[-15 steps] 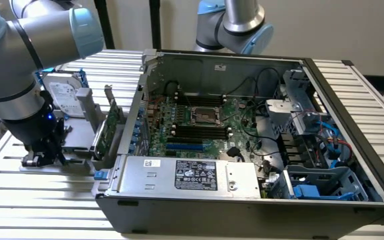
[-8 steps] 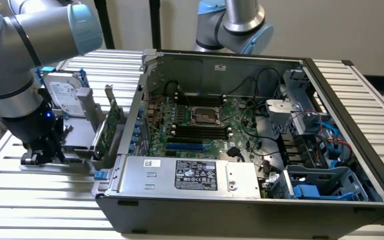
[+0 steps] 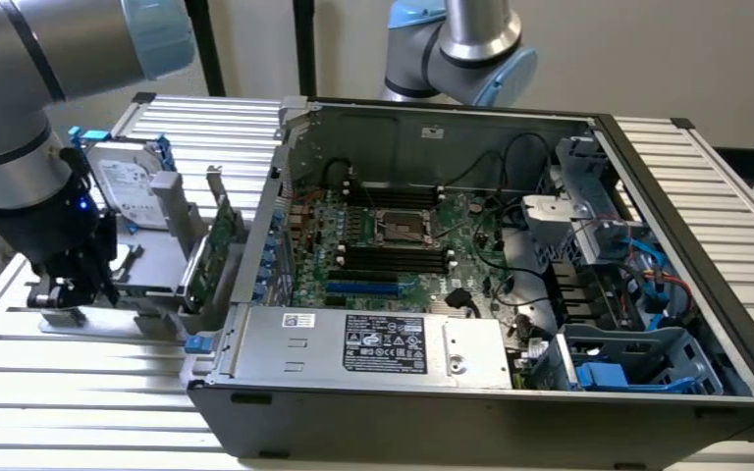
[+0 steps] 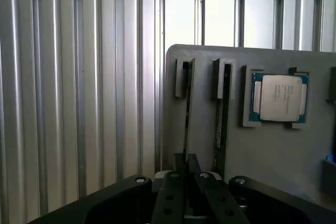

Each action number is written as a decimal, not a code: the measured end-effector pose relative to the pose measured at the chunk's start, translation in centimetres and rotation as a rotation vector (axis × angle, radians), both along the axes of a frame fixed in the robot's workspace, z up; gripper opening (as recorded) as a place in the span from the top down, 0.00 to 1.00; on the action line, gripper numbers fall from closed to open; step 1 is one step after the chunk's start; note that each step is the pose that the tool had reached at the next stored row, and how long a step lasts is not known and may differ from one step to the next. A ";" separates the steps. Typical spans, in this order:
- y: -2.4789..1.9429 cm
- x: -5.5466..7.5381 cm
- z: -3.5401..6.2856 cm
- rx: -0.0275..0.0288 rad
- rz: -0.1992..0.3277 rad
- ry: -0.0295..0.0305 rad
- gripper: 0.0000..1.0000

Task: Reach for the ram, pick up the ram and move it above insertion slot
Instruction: 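Pick up the ram and move it above insertion slot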

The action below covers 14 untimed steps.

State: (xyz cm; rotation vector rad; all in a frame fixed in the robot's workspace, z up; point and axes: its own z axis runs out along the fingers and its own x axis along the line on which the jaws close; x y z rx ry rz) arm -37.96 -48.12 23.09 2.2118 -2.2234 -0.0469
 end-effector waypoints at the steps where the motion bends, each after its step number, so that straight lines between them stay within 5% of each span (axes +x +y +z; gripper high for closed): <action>1: 0.00 0.1 0.47 0.0002 0.000 0.0002 0.86; 6: 0.00 1.0 2.73 0.0018 0.005 0.0014 0.86; 14: 0.00 3.1 6.38 0.0121 0.024 0.0043 0.86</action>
